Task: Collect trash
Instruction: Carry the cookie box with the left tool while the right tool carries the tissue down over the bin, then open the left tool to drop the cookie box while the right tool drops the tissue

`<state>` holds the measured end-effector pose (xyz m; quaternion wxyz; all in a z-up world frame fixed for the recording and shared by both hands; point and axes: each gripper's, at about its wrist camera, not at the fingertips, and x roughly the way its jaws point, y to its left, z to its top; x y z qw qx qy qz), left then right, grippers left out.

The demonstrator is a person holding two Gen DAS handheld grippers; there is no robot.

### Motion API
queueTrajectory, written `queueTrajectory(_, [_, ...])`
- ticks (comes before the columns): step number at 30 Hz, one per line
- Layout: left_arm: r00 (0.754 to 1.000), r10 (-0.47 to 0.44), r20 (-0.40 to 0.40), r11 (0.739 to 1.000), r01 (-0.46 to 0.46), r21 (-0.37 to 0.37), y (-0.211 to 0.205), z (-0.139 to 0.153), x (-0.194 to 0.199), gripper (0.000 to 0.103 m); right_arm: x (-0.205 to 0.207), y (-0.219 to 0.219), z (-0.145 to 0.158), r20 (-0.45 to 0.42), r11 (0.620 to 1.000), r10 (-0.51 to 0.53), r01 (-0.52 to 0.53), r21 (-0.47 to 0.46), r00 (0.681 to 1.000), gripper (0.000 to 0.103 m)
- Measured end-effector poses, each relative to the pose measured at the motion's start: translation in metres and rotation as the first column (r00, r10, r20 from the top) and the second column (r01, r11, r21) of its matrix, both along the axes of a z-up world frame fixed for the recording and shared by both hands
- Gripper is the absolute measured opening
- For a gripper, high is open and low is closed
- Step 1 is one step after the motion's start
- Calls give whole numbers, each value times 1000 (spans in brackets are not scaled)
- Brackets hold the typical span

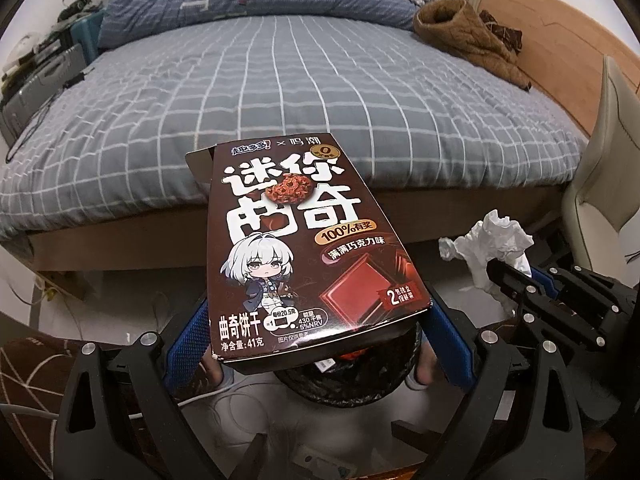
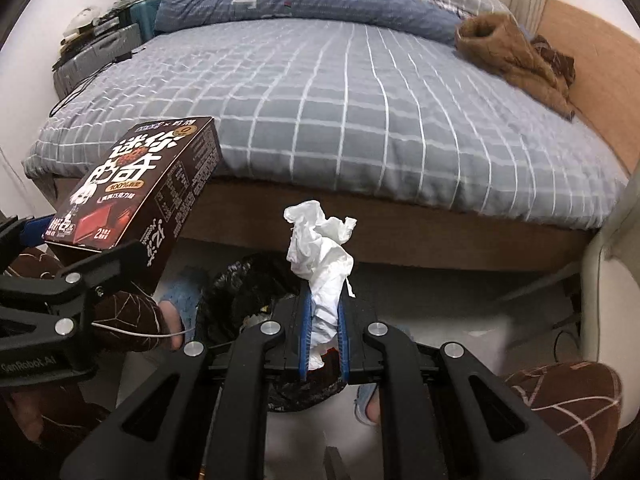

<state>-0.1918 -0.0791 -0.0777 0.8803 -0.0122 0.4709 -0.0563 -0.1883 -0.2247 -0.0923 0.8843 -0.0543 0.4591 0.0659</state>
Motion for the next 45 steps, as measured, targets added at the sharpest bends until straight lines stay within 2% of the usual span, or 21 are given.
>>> queueTrajectory(14, [995,-19,-101,1000,19,1,-12,-69,33,93,35,-13,-47,-105,999,-32,34,19,994,10])
queueTrajectory(19, [986,-52,-161,999,53,-2,-22,-97,46,93,44,-19,-64,-148,999,-47,50,18,988,10])
queueTrajectory(26, [972,-96,-213,995,92,-25,-39,-120,59,93,56,-36,-82,-199,995,-96,102,18,975,10])
queueTrajectory(33, [964,-127,-234,992,126,-20,-47,-132,62,95,59,-35,-89,-222,994,-101,109,22,970,10])
queueTrajectory(38, [968,-83,-237,996,91,25,-40,-134,65,97,67,-35,-93,-230,995,-88,98,32,969,11])
queueTrajectory(45, [979,-30,-202,999,34,16,-16,-120,68,97,71,-19,-98,-240,997,-42,56,55,970,11])
